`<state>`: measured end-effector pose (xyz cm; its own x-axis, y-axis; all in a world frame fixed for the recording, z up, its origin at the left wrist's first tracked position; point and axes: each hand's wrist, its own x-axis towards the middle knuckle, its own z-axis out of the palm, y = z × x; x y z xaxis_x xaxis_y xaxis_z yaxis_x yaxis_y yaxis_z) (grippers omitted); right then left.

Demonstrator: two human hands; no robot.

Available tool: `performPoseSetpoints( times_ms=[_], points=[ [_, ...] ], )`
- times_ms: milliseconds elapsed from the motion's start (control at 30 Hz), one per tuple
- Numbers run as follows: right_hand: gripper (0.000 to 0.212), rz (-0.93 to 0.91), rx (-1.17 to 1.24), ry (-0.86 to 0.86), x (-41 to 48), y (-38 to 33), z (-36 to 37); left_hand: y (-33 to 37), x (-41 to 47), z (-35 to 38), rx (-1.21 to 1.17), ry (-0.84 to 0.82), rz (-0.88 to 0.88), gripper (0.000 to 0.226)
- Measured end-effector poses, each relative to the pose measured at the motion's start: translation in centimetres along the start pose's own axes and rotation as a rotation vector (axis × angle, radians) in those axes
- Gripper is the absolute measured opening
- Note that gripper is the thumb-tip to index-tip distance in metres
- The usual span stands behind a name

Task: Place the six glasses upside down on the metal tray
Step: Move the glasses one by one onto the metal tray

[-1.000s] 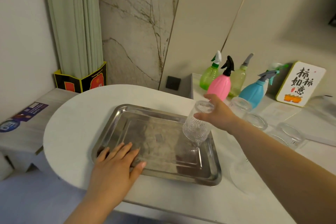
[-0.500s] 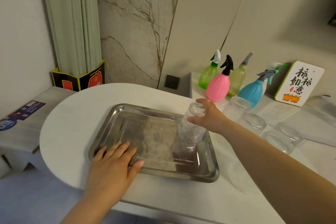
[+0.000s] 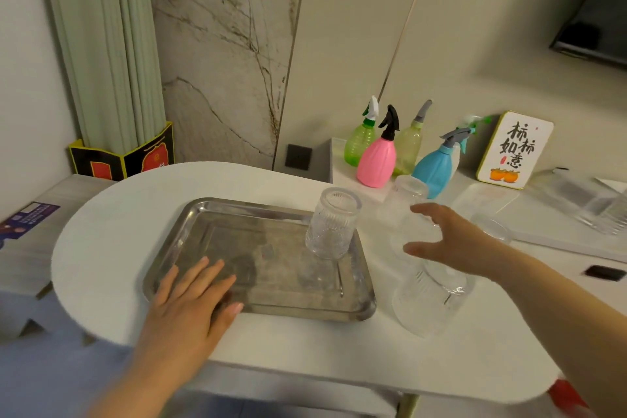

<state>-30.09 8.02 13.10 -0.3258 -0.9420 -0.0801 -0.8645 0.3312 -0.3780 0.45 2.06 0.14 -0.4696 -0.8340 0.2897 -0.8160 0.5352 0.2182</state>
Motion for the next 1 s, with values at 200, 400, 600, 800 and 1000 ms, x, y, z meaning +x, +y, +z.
performPoseSetpoints(
  times_ms=[200, 400, 600, 800, 1000],
  points=[
    [0.071, 0.019, -0.063, 0.0, -3.5, 2.9, 1.3, 1.0, -1.8, -0.1, 0.075, 0.025, 0.084, 0.083],
    [0.079, -0.027, -0.354, -0.015, -4.0, 3.0, 2.1, 1.2, -2.3, -0.5, 0.111, 0.023, 0.124, 0.082],
    [0.081, 0.003, -0.166, -0.024, -4.0, 3.0, 2.4, 0.8, -2.6, -0.2, 0.089, 0.015, 0.112, 0.079],
    [0.078, 0.039, -0.009, -0.02, -3.6, 2.8, 2.2, -0.1, -2.3, 0.0, -0.04, 0.088, 0.025, 0.086],
    [0.074, -0.043, 0.024, 0.075, -2.4, 0.9, 0.1, -2.0, -1.6, 0.2, -0.172, 0.036, -0.233, 0.126]
  ],
)
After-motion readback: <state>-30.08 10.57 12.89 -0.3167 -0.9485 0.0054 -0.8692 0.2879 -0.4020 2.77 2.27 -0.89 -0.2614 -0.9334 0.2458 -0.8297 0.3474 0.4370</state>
